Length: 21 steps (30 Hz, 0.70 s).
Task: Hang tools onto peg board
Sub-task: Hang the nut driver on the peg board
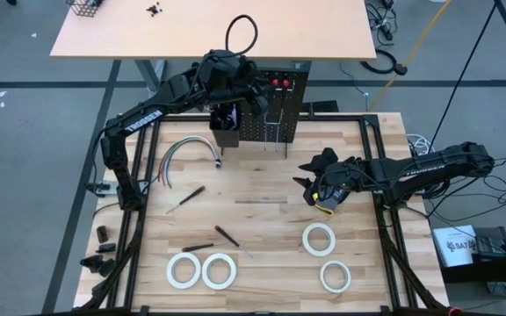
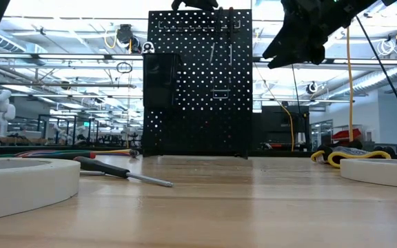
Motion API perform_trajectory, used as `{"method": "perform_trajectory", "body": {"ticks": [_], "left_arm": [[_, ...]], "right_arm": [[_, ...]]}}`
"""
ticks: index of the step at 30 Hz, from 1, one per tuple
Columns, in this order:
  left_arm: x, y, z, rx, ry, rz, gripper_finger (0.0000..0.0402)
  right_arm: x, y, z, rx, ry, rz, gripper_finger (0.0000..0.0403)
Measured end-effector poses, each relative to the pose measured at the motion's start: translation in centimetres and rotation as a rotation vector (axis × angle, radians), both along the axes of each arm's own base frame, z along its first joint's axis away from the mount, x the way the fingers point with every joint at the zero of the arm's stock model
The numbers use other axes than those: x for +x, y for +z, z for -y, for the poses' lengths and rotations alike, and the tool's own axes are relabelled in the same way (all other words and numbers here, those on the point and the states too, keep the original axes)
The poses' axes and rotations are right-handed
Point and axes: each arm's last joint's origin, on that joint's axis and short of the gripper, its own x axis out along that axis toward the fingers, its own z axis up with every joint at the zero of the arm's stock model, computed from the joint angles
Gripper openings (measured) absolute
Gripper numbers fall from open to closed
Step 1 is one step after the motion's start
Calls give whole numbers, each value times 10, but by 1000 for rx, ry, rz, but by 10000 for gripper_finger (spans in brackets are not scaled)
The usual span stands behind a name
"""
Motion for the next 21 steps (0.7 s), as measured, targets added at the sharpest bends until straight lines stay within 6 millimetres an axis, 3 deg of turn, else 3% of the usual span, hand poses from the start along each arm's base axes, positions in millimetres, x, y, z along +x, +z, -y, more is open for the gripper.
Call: {"method": "perform_trajectory", "body": {"ticks": [11,21], "left_arm": [[-3,3,1,13,-5,2,100],[-45,26,31,16,-54,-67,101]], "right_arm": [[0,0,1,0,-3,0,208],[7,12,0,1,13,146,208]]}}
